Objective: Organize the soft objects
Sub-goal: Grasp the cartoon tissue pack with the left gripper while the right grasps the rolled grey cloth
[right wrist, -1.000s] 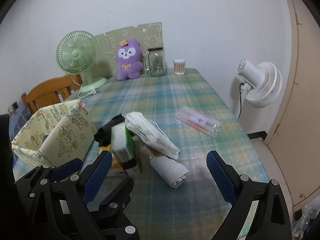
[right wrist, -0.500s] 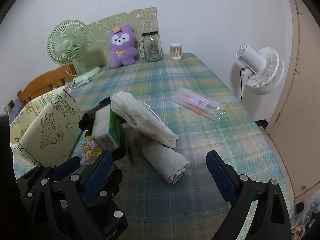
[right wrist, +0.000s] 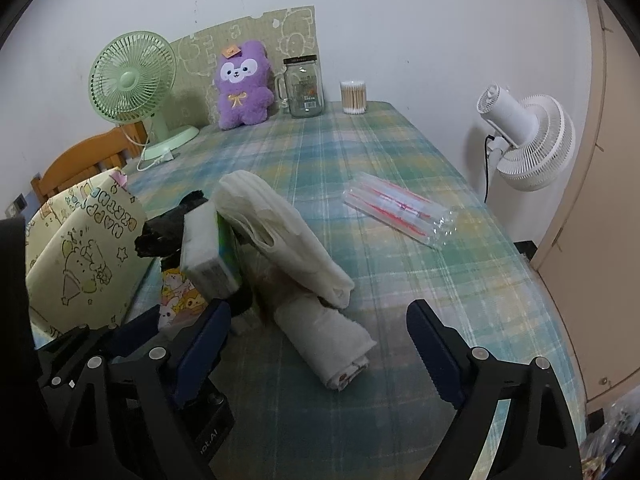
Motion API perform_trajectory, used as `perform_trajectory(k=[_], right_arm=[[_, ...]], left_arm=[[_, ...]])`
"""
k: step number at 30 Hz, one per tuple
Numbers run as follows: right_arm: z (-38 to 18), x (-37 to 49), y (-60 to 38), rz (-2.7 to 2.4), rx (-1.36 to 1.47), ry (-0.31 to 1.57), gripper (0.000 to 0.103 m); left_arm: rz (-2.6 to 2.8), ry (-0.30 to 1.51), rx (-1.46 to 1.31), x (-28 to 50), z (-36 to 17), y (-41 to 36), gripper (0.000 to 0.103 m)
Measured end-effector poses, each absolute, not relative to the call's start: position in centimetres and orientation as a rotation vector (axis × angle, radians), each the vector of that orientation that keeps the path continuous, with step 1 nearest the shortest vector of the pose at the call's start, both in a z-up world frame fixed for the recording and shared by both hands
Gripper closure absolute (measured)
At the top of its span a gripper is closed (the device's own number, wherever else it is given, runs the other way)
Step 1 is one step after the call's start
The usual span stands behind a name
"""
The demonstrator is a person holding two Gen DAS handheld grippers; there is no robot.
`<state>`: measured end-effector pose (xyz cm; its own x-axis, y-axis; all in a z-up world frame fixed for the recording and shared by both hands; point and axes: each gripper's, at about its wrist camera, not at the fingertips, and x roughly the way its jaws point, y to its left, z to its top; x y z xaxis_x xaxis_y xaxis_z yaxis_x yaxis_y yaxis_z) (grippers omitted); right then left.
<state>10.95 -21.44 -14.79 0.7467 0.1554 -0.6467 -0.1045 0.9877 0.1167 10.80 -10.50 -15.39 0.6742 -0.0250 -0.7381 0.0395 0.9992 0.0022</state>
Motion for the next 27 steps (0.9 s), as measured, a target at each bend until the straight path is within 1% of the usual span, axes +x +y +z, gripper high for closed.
perform_trajectory(k=[5, 6, 7, 8, 12, 14, 17, 21, 24, 27], right_arm=[[-14.8, 11.9, -21.8, 0.138, 0.074, 0.711, 0.012], [-14.8, 12.0, -21.8, 0.139, 0.077, 0.712, 0.012], [-14.9, 12.3, -21.9, 0.141, 0.082, 0.715, 0.014], [-15.0, 12.4, -22.0, 0.141, 0.084, 0.718, 0.016], [-15.1, 12.8, -22.1, 0.144, 0.082, 0.726, 0.021], [-15.0, 12.9, -22.2, 0.142, 0.083, 0.726, 0.023], [-14.7, 13.2, -22.5, 0.14, 0.088, 0.723, 0.023], [-15.0, 13.8, -22.5, 0.153, 0.089, 0.735, 0.023], [-15.8, 14.2, -22.6, 0.159, 0.107, 0.765, 0.026], [-16.5, 14.4, -23.1, 0.179, 0.164, 0.795, 0.038]], left_arm=[[-0.033, 0.825, 0.036, 11.4, -15.5, -10.7, 0.054], [-0.033, 0.825, 0.039, 11.5, -15.5, -10.8, 0.052], [-0.035, 0.826, 0.042, 11.7, -15.6, -10.9, 0.044], [-0.035, 0.828, 0.045, 11.8, -15.6, -10.9, 0.038], [-0.033, 0.829, 0.057, 12.4, -15.6, -11.1, 0.034], [-0.031, 0.832, 0.052, 12.6, -15.5, -11.1, 0.029], [-0.023, 0.822, 0.046, 12.9, -15.2, -11.1, 0.023], [-0.029, 0.813, 0.061, 13.4, -15.1, -11.3, 0.022], [-0.011, 0.827, 0.087, 13.8, -15.6, -11.5, 0.023], [-0.005, 0.822, 0.096, 13.8, -15.6, -11.5, 0.03]])
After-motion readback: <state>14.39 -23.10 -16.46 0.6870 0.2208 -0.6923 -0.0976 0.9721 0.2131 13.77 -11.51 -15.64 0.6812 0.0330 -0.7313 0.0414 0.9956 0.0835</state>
